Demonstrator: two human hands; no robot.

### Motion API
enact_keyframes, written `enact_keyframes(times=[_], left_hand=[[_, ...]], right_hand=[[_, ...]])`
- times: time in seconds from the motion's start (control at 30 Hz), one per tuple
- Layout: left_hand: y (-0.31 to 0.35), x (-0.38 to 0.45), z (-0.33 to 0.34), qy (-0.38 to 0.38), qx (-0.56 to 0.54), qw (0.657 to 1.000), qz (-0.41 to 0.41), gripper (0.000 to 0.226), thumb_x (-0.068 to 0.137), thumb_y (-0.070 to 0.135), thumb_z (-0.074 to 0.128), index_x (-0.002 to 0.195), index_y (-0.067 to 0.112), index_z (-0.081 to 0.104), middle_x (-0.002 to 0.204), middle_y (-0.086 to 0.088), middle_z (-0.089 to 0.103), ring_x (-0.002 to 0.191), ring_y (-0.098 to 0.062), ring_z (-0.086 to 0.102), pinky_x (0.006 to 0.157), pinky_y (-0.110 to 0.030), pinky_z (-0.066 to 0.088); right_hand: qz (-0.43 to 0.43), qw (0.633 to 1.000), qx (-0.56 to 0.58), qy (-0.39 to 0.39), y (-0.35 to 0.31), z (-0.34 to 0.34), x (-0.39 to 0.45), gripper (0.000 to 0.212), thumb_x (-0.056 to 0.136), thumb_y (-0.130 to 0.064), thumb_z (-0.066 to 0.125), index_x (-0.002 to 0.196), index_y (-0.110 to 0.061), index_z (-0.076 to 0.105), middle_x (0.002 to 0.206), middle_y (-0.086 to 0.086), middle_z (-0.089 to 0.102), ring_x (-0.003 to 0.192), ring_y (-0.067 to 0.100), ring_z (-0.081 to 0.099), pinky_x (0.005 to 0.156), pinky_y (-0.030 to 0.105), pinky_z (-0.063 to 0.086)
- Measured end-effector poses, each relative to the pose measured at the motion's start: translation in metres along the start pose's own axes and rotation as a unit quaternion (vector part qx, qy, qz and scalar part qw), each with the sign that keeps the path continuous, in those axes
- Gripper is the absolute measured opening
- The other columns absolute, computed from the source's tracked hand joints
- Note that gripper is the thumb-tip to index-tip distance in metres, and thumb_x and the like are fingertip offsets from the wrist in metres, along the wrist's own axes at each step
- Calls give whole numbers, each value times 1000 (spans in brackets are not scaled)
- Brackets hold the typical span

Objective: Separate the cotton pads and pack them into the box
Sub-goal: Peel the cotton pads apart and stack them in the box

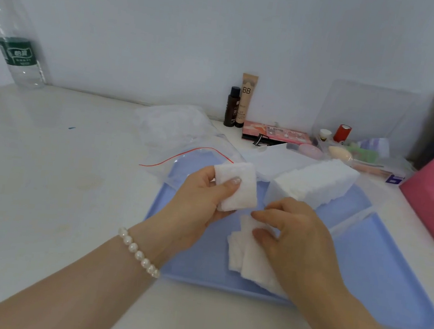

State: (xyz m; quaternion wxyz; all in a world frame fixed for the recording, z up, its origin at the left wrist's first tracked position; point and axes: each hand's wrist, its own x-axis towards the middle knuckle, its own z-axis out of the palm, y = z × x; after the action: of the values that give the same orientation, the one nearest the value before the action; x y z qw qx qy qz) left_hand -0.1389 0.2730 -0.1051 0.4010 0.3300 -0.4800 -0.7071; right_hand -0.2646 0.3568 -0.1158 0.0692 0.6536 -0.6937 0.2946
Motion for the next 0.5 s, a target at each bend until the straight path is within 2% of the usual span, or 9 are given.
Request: enact_keyframes(times=[0.03, 0.1, 0.17, 0.2, 0.27, 0.37, 0.43, 0.5], left_hand=[[0, 0, 0, -3, -3, 1000, -1, 14, 93, 8, 50, 103, 14, 58, 93, -3, 66, 83, -14, 63, 75, -27, 55], [-1, 0, 0, -6, -4, 1000, -4, 16, 93, 8, 50, 107, 11, 58, 93, -4, 65, 82, -15, 63, 73, -26, 55], [-1, 1, -1, -10, -12, 1000, -10, 20, 93, 8, 50, 111, 8, 57, 97, -8, 66, 87, -18, 64, 80, -31, 54], [-2, 1, -1, -13, -19, 1000, -13, 21, 93, 7, 51, 113, 7, 57, 99, -9, 66, 89, -20, 64, 83, -33, 54], [-3, 1, -1, -24, -26, 999, -20, 21, 92, 7, 51, 112, 7, 59, 101, -10, 67, 90, -20, 64, 83, -34, 54], [-6, -1, 0, -53, -24, 998, -33, 17, 92, 6, 52, 105, 8, 62, 98, -8, 69, 87, -18, 65, 76, -30, 56], [-8, -2, 3, -75, -21, 996, -42, 19, 91, 6, 52, 107, 7, 63, 99, -8, 69, 88, -19, 66, 76, -31, 57], [-9, -5, 5, -96, -6, 994, -45, 22, 91, 7, 52, 111, 7, 62, 102, -9, 69, 92, -21, 66, 79, -33, 57]], right_hand=[[-21, 999, 4, 26, 0, -1, 0, 26, 54, 2, 84, 72, -15, 75, 70, 2, 64, 66, 27, 61, 48, 37, 51], [-25, 997, 57, 47, -4, -8, 2, 18, 60, -1, 83, 65, -15, 72, 70, 1, 63, 68, 23, 60, 56, 32, 51], [27, 986, 160, 26, -6, -21, 6, 19, 68, -6, 80, 62, -21, 69, 71, -3, 64, 71, 14, 57, 65, 26, 47], [58, 972, 227, -1, -6, -28, 9, 22, 70, -8, 78, 60, -24, 67, 69, -5, 65, 69, 11, 56, 67, 24, 46], [117, 916, 382, -31, -4, -39, 14, 21, 72, -3, 74, 60, -18, 66, 64, -3, 67, 64, 11, 59, 67, 25, 50], [180, 839, 512, 16, 2, -40, 19, 15, 75, 2, 66, 70, -12, 67, 63, -5, 69, 64, 9, 63, 61, 19, 55], [203, 810, 549, 27, 2, -37, 20, 9, 69, -5, 67, 74, -13, 68, 67, -2, 71, 69, 13, 66, 61, 25, 58], [211, 813, 542, 12, -1, -36, 19, 12, 66, -6, 69, 76, -13, 69, 71, 4, 71, 70, 19, 67, 60, 35, 60]])
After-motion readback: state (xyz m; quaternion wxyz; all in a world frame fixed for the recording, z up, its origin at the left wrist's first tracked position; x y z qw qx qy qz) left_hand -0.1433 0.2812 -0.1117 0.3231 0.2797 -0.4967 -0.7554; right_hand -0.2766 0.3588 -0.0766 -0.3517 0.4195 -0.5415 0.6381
